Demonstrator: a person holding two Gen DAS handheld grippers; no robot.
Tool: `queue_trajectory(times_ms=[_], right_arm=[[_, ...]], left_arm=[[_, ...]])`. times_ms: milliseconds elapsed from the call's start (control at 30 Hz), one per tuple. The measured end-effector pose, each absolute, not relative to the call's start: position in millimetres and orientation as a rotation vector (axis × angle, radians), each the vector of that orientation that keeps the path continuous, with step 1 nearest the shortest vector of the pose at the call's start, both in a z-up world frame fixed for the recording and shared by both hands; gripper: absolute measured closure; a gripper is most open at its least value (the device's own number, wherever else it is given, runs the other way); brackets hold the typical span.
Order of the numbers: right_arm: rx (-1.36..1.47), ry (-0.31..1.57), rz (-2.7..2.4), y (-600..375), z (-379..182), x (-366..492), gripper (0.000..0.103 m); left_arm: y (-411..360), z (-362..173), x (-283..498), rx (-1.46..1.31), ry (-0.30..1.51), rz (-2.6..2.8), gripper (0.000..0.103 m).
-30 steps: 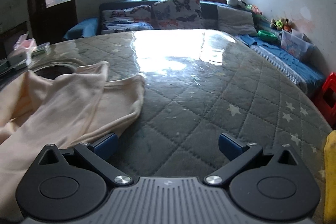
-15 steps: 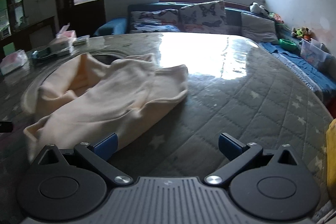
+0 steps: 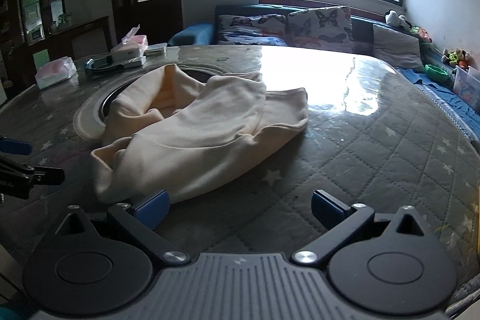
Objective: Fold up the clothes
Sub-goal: 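Move both grippers toward the crumpled cream sweatshirt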
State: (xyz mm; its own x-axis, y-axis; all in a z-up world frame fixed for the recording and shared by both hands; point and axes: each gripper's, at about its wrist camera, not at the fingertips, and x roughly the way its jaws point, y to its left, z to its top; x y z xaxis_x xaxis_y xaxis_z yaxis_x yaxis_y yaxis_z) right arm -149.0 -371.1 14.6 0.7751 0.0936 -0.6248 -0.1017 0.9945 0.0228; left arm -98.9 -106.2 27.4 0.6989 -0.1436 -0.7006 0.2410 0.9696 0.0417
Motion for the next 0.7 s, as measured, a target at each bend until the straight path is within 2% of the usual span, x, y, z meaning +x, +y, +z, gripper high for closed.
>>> queue_trajectory(times_ms=[700], right_arm=[[-0.035, 0.688, 0.200, -350, 8, -167, 0.006]], left_arm=[[-130, 26, -118, 0.183, 0.770, -0.268, 0.000]])
